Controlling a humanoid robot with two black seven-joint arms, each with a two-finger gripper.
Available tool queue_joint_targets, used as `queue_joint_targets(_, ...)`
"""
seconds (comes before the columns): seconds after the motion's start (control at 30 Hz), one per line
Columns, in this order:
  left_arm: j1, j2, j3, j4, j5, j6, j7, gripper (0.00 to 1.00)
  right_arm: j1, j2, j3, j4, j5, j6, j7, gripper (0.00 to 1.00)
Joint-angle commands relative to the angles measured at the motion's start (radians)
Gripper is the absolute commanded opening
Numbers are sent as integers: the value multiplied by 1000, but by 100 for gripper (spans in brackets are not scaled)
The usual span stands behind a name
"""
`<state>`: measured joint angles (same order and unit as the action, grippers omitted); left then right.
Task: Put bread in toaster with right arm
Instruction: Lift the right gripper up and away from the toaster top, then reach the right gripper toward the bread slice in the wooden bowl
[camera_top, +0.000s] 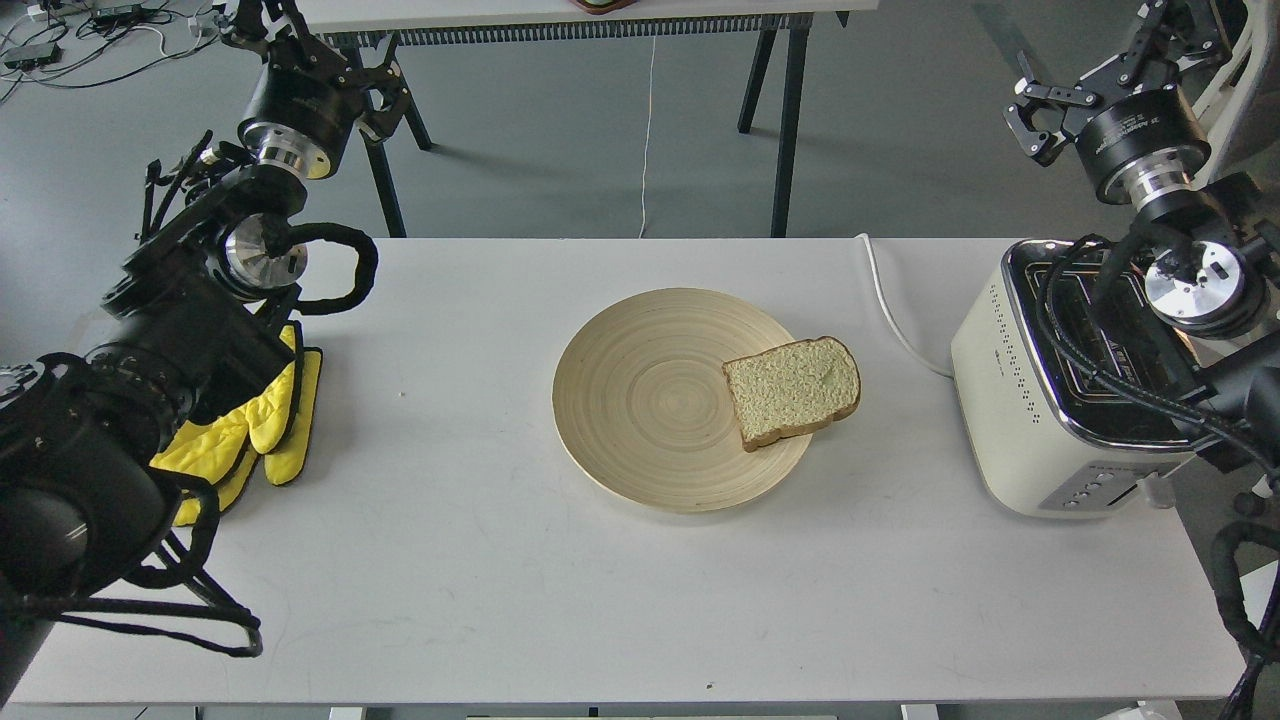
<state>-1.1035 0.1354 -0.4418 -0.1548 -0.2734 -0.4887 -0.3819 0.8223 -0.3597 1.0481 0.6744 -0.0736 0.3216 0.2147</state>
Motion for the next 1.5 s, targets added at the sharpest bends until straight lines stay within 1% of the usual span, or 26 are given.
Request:
queue_joint_targets(0.0, 1, 0, 0, 0, -1, 0, -2, 100, -9, 1, -13, 22, 0, -1, -6, 100)
queue_joint_targets(0.2, 1, 4, 0, 6, -1, 0, -3, 100, 1, -1, -43, 31, -3, 4, -15, 100)
queue_joint_targets(0.4, 1, 4, -3, 6, -1, 0, -2, 100, 23, -18, -102, 100, -35, 1, -11, 99)
queue_joint_targets(0.5, 1, 3, -3, 6, -1, 0, -2, 100, 53, -34, -160, 108, -150, -9, -11, 99)
queue_joint_targets(0.63, 1, 0, -2, 6, -1, 0, -2, 100, 69, -59, -249, 155, -329, -70, -11, 99)
queue_joint_targets(0.83, 1, 0, 0, 6, -1, 0, -2, 100, 57, -183, -443, 378, -589, -193, -11, 97)
queue_joint_targets(0.9, 1, 0, -2, 6, -1, 0, -2, 100, 58, -191, -520, 412, -646, -238, -18, 96)
queue_joint_targets(0.97, 1, 0, 0, 6, -1, 0, -2, 100, 60, -185, -588, 419, -689, -285, -47, 95)
queue_joint_targets(1.07, 1, 0, 0, 6, -1, 0, -2, 100, 61, -173, -674, 419, -765, -317, -93, 95)
queue_joint_targets(1.2, 1, -2, 0, 6, -1, 0, -2, 100, 61, -113, -759, 410, -862, -361, -146, 95)
queue_joint_targets(1.4, 1, -2, 0, 6, -1, 0, -2, 100, 70, -99, -818, 404, -908, -371, -235, 95)
queue_joint_targets(1.47, 1, -2, 0, 6, -1, 0, -2, 100, 70, -107, -830, 406, -926, -371, -253, 95)
